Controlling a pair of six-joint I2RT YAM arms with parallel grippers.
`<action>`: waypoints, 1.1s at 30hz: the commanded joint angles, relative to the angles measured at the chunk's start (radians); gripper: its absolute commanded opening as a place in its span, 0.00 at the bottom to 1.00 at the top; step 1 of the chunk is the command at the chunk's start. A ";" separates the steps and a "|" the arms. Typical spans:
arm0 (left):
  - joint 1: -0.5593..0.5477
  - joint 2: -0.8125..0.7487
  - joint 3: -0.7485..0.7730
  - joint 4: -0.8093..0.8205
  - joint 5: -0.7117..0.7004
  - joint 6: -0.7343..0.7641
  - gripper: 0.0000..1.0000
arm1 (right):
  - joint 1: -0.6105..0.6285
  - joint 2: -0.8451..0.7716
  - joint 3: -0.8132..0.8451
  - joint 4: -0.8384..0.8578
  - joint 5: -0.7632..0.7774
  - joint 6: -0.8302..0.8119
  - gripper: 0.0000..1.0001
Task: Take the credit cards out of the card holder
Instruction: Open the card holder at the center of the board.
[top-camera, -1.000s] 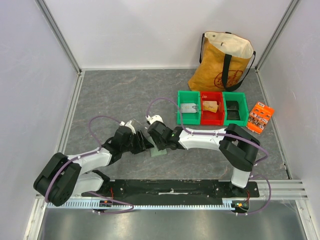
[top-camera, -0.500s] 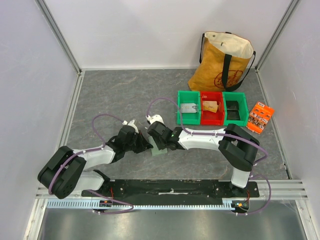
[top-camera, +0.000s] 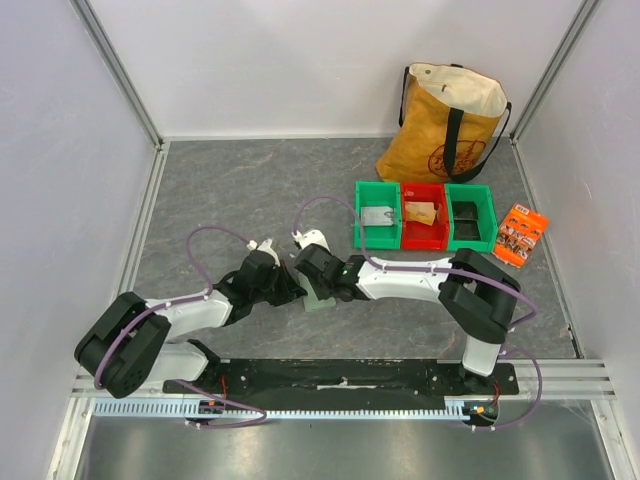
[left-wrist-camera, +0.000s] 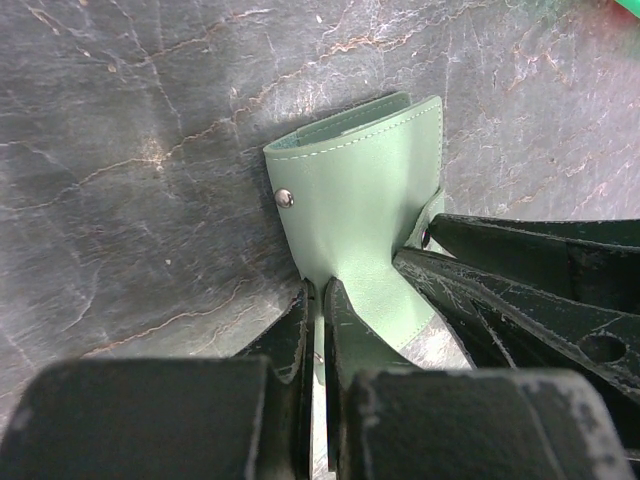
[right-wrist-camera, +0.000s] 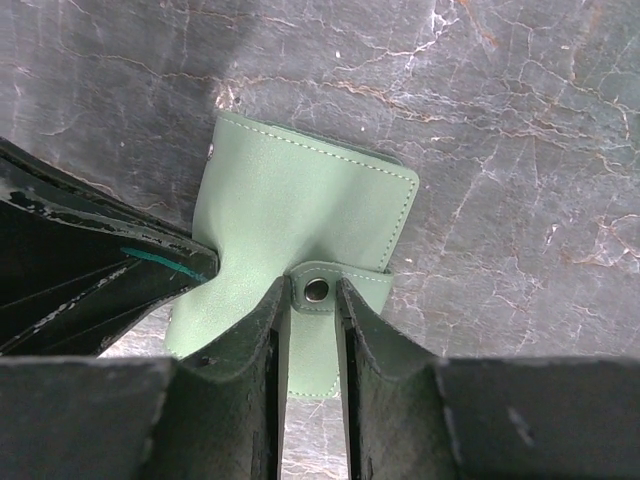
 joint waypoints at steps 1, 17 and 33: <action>-0.016 0.002 -0.013 -0.149 -0.047 0.016 0.02 | -0.040 -0.058 -0.019 -0.044 -0.020 0.022 0.00; -0.015 -0.038 -0.016 -0.178 -0.064 0.022 0.02 | -0.073 -0.159 -0.071 -0.004 -0.042 0.021 0.05; -0.016 -0.046 0.018 -0.187 -0.067 0.070 0.02 | -0.113 -0.278 -0.203 -0.019 0.024 0.090 0.51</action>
